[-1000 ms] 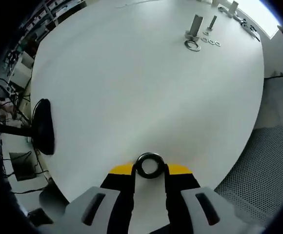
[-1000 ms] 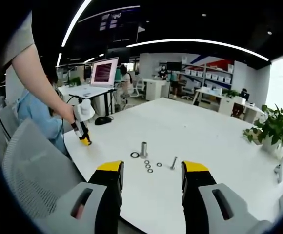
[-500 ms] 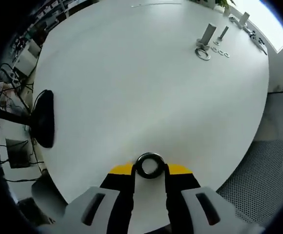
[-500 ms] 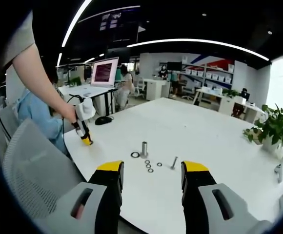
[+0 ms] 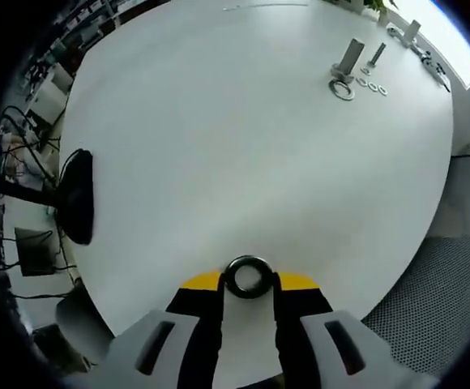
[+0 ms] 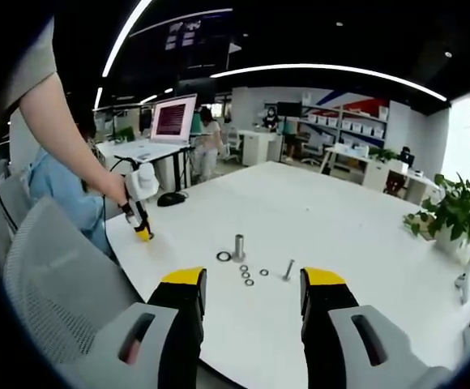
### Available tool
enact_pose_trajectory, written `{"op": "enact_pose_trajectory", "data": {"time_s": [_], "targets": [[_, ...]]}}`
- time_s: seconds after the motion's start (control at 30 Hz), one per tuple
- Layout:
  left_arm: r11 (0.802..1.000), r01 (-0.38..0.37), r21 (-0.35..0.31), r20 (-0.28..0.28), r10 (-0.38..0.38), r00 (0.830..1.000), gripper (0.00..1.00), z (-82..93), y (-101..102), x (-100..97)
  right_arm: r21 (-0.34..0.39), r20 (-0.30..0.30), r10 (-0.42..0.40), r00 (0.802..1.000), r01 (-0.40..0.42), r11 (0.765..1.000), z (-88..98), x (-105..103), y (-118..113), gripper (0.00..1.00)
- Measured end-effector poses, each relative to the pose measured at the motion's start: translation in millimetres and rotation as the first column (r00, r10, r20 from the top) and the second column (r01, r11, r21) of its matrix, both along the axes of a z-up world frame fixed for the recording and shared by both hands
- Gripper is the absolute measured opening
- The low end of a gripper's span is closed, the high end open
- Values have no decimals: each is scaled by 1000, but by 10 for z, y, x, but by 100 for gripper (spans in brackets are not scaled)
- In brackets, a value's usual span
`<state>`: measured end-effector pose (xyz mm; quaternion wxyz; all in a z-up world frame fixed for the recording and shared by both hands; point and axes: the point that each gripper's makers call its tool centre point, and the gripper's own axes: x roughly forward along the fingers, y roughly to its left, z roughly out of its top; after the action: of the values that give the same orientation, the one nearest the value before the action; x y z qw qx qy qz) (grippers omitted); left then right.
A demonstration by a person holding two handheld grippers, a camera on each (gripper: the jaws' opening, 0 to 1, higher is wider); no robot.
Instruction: Place the washer onto the threaded stud by aligning its center hole with the stud, sliding it down to the base, and recovering from edge contact or off-axis alignment until the washer reaches the visible bottom stop.
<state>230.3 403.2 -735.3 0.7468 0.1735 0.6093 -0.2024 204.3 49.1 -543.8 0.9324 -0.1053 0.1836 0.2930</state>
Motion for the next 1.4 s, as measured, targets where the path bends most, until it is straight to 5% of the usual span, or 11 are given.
{"op": "enact_pose_trajectory", "data": {"time_s": [0.43,0.73,1.1,1.4], "targets": [[999,-6,-39,30,8,1000,20,12,-5,35,3,2,-6,1000,6,1000,7,4,-12,49],[996,80,-43,47,-78,996,20,71,-248,83,2,3,-5,1000,5,1000,7,4,-10,49],[978,190,-84,147,-177,973,20,417,-723,480,8,7,-9,1000,9,1000,21,10,-17,49],[946,308,-98,235,-279,931,20,720,-1256,798,14,12,-18,1000,18,1000,34,17,-40,48]]}}
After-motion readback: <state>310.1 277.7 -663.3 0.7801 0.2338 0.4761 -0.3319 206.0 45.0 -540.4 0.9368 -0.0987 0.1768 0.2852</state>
